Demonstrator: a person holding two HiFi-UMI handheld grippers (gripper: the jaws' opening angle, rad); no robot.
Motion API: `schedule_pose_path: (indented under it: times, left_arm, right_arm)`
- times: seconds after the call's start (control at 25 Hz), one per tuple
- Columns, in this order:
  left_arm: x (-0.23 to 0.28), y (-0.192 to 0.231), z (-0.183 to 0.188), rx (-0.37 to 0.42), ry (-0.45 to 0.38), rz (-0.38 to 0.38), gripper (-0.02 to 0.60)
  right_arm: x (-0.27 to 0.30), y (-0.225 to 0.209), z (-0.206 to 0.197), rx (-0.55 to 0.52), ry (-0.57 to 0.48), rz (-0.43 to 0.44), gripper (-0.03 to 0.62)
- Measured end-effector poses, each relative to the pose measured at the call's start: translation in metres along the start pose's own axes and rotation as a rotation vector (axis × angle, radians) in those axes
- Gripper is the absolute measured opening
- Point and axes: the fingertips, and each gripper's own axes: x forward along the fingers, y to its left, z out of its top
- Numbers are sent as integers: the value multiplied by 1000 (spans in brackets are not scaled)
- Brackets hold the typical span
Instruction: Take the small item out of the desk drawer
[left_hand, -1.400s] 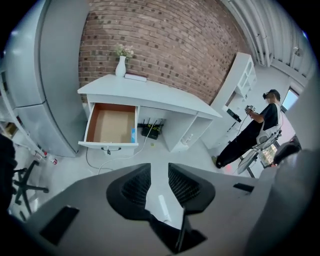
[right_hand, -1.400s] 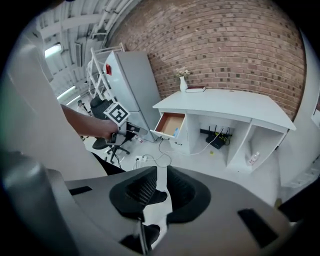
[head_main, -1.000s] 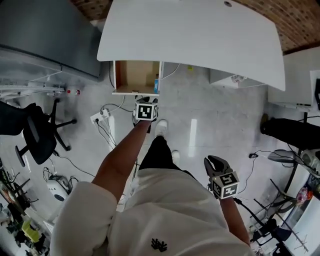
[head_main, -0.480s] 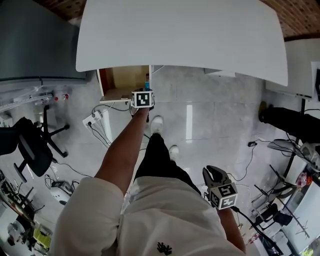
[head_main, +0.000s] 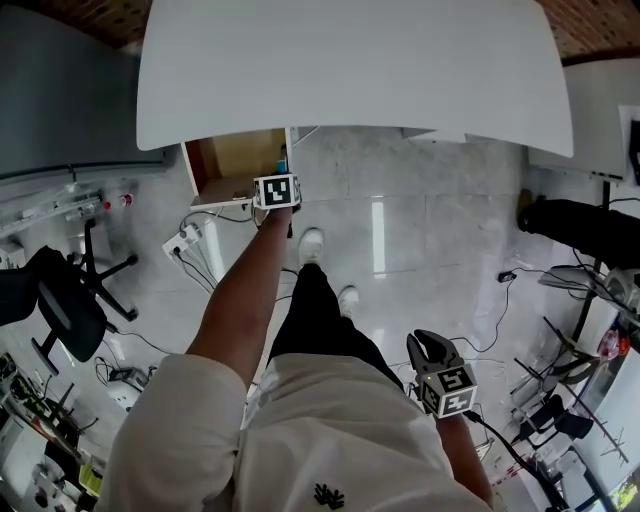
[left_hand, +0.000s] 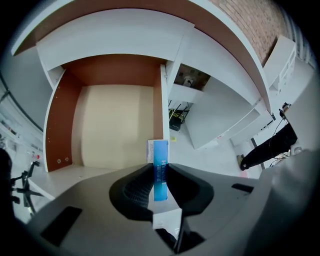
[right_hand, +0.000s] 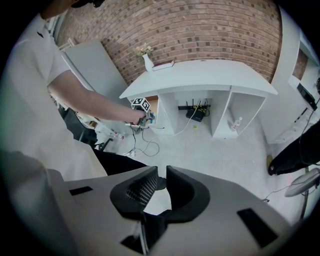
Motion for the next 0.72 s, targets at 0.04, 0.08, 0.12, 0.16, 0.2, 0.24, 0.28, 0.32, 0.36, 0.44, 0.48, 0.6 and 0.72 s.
schedule_pose_path:
  times: [0.04,0.08,0.12,0.16,0.2,0.24,0.28,0.32,0.36,0.44,0.48,0.6,0.72]
  left_arm:
    - [-2,0,-1,-3,-3,6,92]
    - [-4,1,-2,-1,-7,13,91]
    - [-9,2,-1,8,-12,26,91]
    - [-17,4,1,21,-17,45,91]
    - [-24,5,3,30,-24,58,91]
    - [-31,2,3,30,-31,53,91]
    - [-37,-2,3,26,-39,41,91]
    - [-42,-6,1,21,-46,34,91]
    - [-48,-9,-1,17,-53,32,89]
    - [-65,-13,-4,17,-69,39,89]
    - [-77,-16,-6,21,-80,44,89]
    - [-111,-30,-15,33,-112,50,89]
    - [-143,-47,-26,44,-143,46,89]
  right_arm:
    - [-1,0,-1,-2,-7,1,77]
    - [-2,1,-2,-4,-14,1,77]
    - [-3,1,-3,-7,-20,2,77]
    - [-5,1,-4,-10,-26,2,77]
    - [-7,2,-6,-14,-32,4,77]
    - [-9,2,-9,-18,-40,7,77]
    - [-12,1,-12,-21,-47,9,77]
    - [-14,1,-16,-24,-54,11,77]
    - [-17,0,-20,-27,-61,13,76]
    - [-24,0,-28,-36,-82,17,75]
    - [-30,0,-32,-42,-95,20,74]
    - [-47,-2,-48,-60,-125,29,72]
    - [-59,-10,-67,-66,-162,37,71]
